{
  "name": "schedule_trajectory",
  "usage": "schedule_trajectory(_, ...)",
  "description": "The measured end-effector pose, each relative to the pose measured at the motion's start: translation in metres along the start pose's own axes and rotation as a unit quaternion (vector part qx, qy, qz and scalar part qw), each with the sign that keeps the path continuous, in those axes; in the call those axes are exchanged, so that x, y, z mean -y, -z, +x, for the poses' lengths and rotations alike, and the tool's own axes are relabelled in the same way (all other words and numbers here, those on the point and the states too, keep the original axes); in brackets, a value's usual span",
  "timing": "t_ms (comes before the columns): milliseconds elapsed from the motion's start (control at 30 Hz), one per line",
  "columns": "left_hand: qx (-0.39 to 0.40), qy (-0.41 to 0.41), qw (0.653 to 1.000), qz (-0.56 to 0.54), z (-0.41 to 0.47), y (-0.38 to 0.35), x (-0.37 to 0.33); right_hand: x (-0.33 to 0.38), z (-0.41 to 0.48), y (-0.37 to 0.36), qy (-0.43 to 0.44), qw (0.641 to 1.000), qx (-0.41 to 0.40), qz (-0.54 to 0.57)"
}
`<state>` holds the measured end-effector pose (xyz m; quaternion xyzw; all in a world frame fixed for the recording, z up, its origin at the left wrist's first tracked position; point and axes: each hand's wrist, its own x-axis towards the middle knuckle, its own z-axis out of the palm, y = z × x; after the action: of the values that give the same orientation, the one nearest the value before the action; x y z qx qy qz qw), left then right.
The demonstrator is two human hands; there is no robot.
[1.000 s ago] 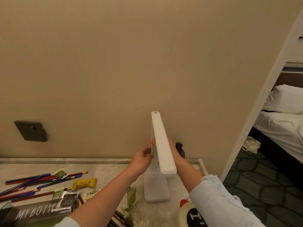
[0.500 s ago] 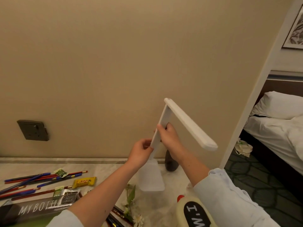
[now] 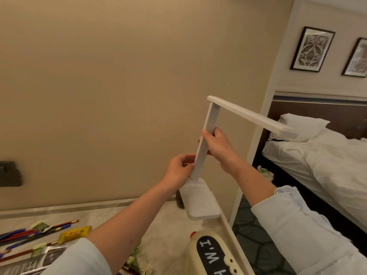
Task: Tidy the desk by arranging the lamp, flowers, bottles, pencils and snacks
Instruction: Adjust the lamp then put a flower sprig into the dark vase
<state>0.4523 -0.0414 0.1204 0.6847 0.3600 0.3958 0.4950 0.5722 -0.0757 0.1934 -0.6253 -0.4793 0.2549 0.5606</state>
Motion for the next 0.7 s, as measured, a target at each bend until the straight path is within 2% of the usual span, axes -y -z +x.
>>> schedule_trajectory(267, 0.079, 0.031, 0.996, 0.009, 0.017, -0.043, 0.027, -0.048, 0.008, 0.031, -0.058, 0.997, -0.035, -0.022)
schedule_trajectory(533, 0.143, 0.091, 0.985, 0.031, 0.031, -0.058, 0.073, -0.106, 0.028, 0.026, -0.117, 0.992, -0.022, -0.034)
schedule_trajectory(700, 0.156, 0.108, 0.981, 0.030, 0.037, -0.060, 0.091, -0.130, 0.039, 0.019, -0.130, 0.991, -0.007, -0.045)
